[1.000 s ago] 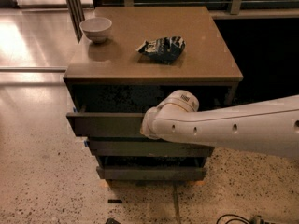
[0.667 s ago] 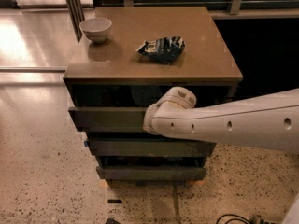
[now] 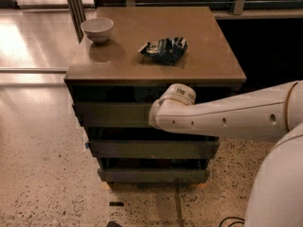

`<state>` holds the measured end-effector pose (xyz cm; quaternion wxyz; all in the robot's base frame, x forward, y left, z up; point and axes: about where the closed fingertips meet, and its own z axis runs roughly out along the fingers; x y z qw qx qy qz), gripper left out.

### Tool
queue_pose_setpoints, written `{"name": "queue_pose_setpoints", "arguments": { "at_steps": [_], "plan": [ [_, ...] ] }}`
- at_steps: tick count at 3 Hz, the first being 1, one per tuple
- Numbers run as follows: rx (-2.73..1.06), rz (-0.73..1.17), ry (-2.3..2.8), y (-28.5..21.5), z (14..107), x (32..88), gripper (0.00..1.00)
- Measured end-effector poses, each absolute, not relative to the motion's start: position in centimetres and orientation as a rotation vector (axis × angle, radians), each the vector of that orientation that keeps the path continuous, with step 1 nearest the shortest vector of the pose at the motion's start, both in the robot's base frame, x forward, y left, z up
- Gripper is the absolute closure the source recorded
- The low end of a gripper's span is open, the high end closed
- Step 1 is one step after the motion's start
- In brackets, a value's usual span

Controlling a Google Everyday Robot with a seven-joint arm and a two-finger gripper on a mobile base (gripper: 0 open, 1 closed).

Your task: Close top drawer

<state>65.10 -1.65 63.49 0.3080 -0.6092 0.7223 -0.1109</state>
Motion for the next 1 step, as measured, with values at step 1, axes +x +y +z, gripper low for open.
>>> {"name": "queue_pose_setpoints", "arguments": {
  "at_steps": [1],
  "plan": [
    [-1.611, -0.293, 1.910, -1.65, 63.49, 65.09, 1.00]
  ]
}}
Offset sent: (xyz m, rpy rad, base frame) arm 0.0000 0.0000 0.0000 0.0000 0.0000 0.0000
